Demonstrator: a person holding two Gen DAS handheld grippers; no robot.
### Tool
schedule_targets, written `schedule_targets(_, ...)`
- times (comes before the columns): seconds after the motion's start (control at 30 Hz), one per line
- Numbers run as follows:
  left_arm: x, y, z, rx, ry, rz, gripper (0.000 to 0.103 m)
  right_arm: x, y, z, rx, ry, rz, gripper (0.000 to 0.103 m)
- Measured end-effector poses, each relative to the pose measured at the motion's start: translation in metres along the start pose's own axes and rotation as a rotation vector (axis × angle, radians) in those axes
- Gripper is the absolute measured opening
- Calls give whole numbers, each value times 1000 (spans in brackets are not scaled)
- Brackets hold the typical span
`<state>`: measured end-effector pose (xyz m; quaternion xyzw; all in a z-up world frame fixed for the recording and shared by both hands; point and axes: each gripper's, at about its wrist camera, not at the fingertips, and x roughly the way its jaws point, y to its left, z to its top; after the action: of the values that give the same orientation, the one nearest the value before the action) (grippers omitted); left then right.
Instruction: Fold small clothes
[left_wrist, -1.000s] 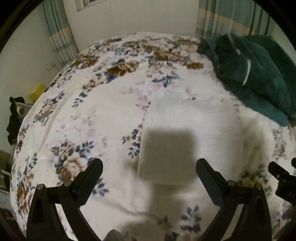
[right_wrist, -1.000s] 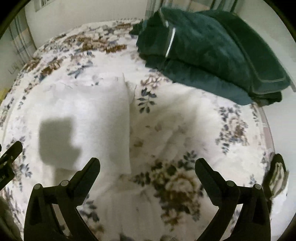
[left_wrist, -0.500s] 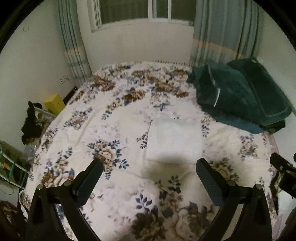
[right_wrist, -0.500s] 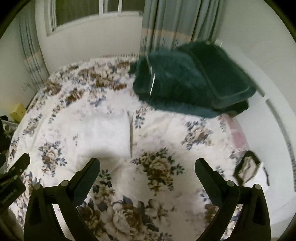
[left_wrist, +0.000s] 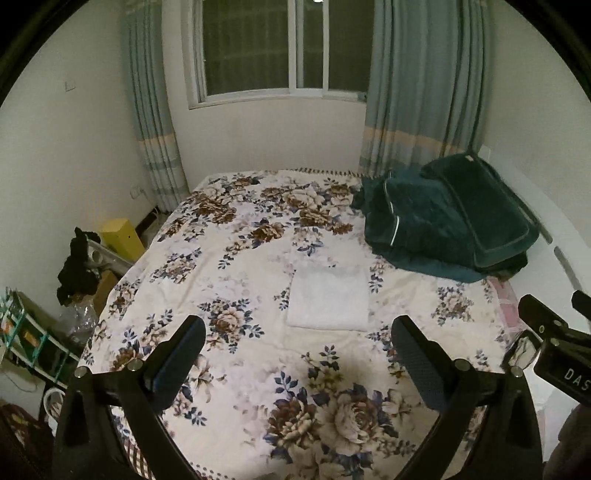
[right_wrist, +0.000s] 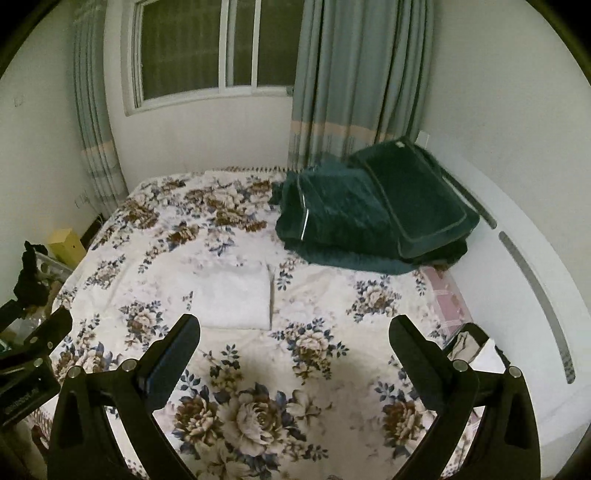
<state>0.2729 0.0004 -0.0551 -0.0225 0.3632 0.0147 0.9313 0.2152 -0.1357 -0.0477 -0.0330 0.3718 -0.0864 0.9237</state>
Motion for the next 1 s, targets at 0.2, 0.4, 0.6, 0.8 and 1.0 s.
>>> schedule_targets(0.2,-36,5,-2,2,8,31,103,-55,-6,-2,-7,-33,14,103)
schedule_targets(0.4,-59,3,1,12,32,59,103,-88,-10,5,-8,-9,18,103)
schedule_targets(0.6,-81,-2,1,11,-2,51,103,-112,-15,14,-26,-37,36,103)
schedule_targets(0.8,-92,-7,-1,21,-7,31,103,-115,-16,15,-46,-6,77,103)
schedule_targets(1.0,-102,-12,-2,23,-33,19,103,-112,-19,14,-48,6,91,103)
